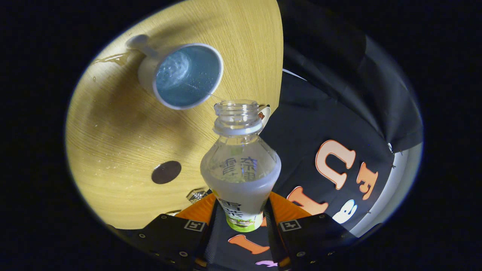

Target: Take the bottle from table, then pour the juice into the cup, finally place the bottle on the coaster

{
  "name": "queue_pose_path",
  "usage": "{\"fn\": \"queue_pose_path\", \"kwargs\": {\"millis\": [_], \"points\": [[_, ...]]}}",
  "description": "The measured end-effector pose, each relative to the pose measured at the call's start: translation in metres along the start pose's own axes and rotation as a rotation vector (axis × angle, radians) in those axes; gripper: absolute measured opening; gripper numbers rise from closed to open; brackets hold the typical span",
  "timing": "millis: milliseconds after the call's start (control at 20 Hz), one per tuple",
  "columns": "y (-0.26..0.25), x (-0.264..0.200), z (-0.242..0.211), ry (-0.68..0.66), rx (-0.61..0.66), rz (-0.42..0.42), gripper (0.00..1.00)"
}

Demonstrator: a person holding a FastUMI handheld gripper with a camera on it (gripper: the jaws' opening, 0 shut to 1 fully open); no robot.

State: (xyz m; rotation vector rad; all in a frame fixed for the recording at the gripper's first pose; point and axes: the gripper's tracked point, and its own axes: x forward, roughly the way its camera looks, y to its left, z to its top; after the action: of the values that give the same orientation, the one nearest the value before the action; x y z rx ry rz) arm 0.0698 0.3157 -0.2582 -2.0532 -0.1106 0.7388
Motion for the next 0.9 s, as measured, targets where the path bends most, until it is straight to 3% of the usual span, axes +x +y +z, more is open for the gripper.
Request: {"fn": "queue_pose_path", "kwargs": {"millis": [450, 750, 900], "points": [[0.03, -0.008, 0.003, -0.022, 0.559, 0.129, 0.57], [0.034, -0.021, 0.007, -0.071, 1.145, 0.261, 0.57], [0.038, -0.02, -0.008, -0.062, 1.357, 0.29, 0.57]]}}
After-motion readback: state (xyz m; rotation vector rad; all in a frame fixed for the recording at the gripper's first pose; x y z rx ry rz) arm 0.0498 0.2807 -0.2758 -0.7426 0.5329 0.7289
